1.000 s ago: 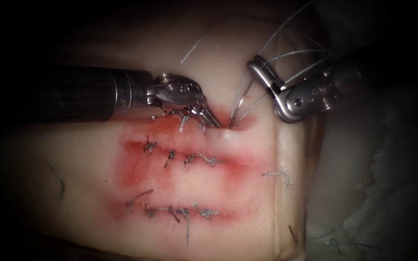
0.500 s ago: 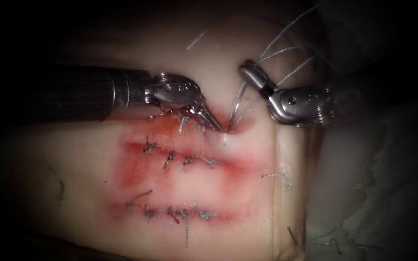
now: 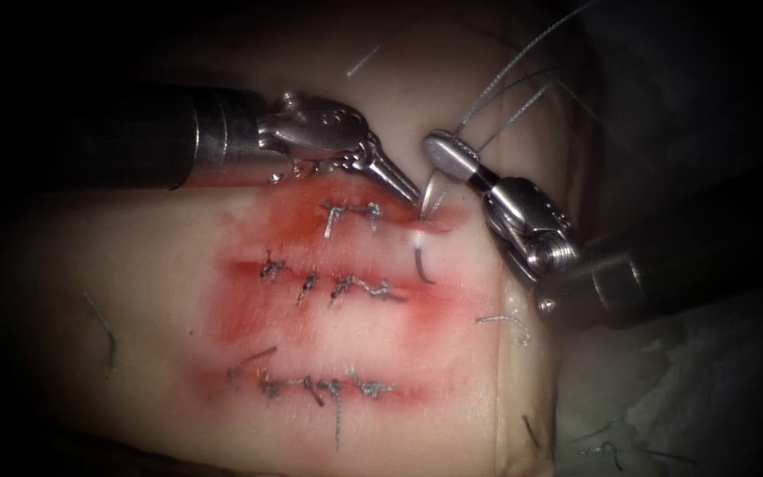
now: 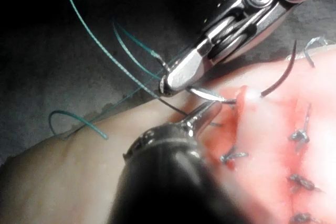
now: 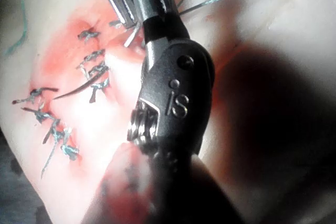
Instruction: Wound Closure
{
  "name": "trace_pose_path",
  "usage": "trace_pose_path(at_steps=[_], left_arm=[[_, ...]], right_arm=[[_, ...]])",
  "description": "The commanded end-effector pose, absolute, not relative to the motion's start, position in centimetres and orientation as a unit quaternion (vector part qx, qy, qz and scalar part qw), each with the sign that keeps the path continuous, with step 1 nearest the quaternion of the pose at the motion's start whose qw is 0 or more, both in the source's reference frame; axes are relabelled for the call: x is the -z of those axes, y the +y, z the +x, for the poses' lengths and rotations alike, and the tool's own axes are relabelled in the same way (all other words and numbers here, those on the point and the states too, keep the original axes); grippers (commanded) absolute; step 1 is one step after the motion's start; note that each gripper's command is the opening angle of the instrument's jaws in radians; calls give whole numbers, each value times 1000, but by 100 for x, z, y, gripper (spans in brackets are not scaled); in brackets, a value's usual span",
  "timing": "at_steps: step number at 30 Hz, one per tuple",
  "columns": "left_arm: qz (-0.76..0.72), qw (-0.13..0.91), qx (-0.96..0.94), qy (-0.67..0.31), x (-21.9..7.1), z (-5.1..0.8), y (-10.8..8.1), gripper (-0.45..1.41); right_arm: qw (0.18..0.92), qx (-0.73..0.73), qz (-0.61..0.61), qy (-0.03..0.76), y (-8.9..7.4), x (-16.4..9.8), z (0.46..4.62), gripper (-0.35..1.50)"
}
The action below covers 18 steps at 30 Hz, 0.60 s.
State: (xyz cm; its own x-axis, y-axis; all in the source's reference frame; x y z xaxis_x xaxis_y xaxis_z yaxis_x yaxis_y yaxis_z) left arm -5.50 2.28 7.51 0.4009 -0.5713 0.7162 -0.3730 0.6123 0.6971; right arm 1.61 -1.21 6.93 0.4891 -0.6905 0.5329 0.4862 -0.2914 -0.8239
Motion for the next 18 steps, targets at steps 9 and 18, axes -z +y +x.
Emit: trace_pose_path(at_steps=[9, 18], left_arm=[[342, 665, -10, -664, -688, -538, 235, 62], [183, 678, -184, -687, -661, -526, 124, 47]], right_arm=[[621, 480, -616, 68, -114, -687, 160, -35], [626, 464, -623, 71, -114, -688, 160, -35]])
